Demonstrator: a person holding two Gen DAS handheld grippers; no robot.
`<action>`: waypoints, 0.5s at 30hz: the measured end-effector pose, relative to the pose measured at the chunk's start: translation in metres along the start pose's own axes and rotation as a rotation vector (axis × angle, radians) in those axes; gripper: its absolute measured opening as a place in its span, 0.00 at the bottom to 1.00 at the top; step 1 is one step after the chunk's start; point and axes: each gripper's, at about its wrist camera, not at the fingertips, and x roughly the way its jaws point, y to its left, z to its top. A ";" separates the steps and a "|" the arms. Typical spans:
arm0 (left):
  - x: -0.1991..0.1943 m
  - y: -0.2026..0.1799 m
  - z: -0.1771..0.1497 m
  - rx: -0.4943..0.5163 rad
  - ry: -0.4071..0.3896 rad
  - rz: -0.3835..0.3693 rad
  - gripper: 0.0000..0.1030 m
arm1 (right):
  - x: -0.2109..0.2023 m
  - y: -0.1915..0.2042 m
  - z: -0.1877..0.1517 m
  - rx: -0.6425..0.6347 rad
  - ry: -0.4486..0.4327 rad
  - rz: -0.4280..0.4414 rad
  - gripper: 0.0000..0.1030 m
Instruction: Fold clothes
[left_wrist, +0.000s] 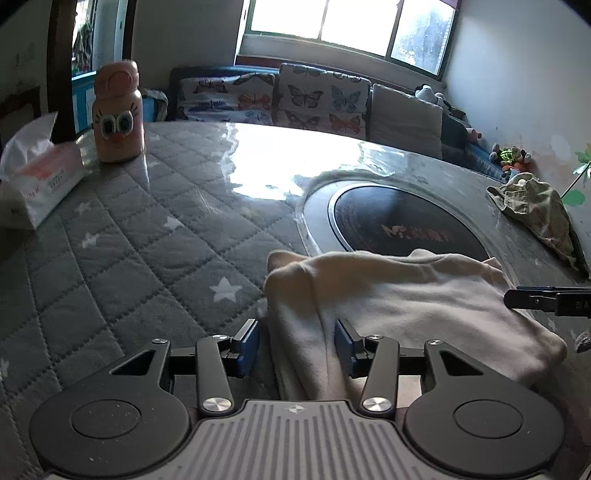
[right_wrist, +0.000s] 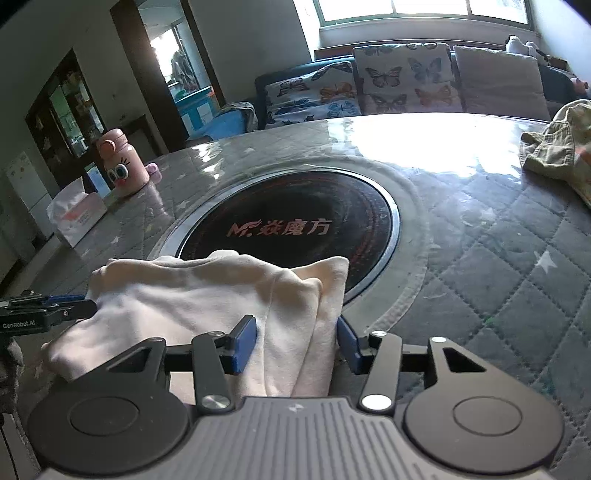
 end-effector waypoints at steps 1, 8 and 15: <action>0.000 0.000 0.000 -0.006 -0.001 -0.001 0.47 | 0.001 0.001 0.000 0.000 0.000 0.009 0.48; -0.002 0.003 0.001 -0.028 -0.005 0.011 0.48 | 0.003 0.003 0.001 0.006 0.003 0.034 0.26; -0.001 0.005 0.002 -0.052 0.001 0.010 0.48 | 0.005 -0.001 0.001 0.034 0.000 0.038 0.27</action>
